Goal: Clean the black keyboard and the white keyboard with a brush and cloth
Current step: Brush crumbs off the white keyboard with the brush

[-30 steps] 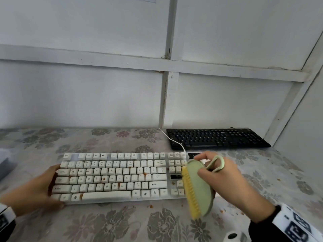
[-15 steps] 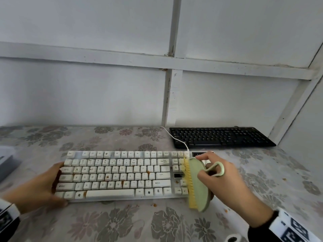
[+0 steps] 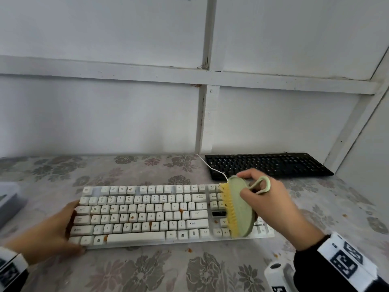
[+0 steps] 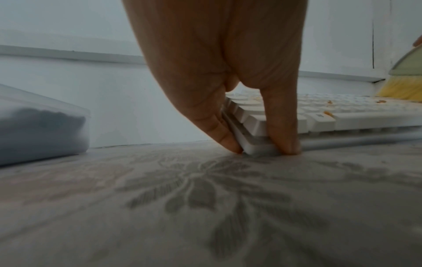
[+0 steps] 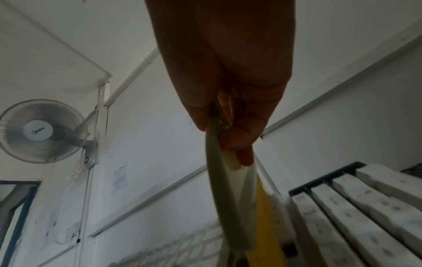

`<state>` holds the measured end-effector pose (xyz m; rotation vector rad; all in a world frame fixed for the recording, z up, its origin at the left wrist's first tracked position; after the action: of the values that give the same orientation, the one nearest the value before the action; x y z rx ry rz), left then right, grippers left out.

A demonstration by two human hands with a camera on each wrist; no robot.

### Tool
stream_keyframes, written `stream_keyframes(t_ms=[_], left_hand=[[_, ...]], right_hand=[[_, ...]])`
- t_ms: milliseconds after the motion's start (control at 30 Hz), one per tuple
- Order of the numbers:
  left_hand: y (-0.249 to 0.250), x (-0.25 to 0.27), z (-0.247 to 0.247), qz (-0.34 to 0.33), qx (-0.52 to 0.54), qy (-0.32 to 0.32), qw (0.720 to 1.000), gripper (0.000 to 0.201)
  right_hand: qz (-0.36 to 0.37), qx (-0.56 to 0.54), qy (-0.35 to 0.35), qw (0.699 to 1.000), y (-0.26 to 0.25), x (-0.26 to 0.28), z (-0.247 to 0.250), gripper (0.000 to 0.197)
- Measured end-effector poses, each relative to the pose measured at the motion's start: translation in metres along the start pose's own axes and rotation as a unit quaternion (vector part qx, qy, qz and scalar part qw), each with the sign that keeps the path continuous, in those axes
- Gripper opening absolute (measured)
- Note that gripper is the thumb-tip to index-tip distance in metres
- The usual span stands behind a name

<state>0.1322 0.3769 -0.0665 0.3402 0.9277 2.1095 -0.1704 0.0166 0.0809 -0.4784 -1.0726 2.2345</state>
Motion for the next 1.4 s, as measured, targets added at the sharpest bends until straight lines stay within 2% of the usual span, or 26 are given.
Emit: stream_keyframes(t_ms=[133,233,400,467,633,767,900,1067,1200,1400], left_hand=[[0.002,-0.002,-0.001,0.000,-0.004,0.000,1.000,0.111],[0.004,-0.001,-0.001,0.002,-0.014,-0.005,1.000,0.112],[-0.002,-0.002,-0.001,0.002,-0.008,0.003,1.000,0.114],[0.000,-0.002,-0.002,0.011,-0.002,0.015,1.000,0.113],[-0.013,-0.004,-0.004,0.027,-0.010,0.000,1.000,0.120],[-0.014,-0.006,-0.002,0.017,-0.013,-0.003,1.000,0.121],[-0.003,-0.002,-0.002,0.007,-0.019,-0.005,1.000,0.118],[0.008,0.000,-0.001,-0.004,-0.008,0.003,1.000,0.112],[0.016,0.001,-0.001,-0.010,-0.007,0.010,1.000,0.111],[0.024,0.002,-0.001,-0.007,-0.017,0.012,1.000,0.110]], right_hand=[[-0.006,0.006,-0.057,0.998,0.013,0.020,-0.008,0.028],[-0.015,0.000,-0.072,0.997,0.010,0.025,-0.002,0.026],[0.023,-0.042,0.028,0.998,-0.009,0.010,0.017,0.029],[0.039,-0.068,0.040,0.996,-0.017,0.003,0.014,0.030],[0.049,0.004,0.011,0.999,-0.018,-0.003,-0.010,0.028],[0.021,0.002,-0.051,0.999,0.001,0.008,-0.023,0.024],[-0.005,0.001,-0.084,0.996,0.002,0.018,-0.015,0.022],[0.042,-0.023,0.013,0.999,-0.021,0.003,0.004,0.026],[0.051,-0.020,0.027,0.998,-0.024,-0.008,-0.005,0.028],[0.035,0.015,-0.055,0.998,-0.002,0.018,-0.027,0.025]])
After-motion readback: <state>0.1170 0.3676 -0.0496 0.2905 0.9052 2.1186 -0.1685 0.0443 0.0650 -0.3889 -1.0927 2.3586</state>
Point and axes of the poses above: each hand's wrist, its own x-axis away from the middle knuckle, its own z-axis out of the back of the hand, y = z × x, the point moved 3 cm from there along -x, towards the middle knuckle, and after that the axes turned 6 degrees about -z, right-handed, at the moved point
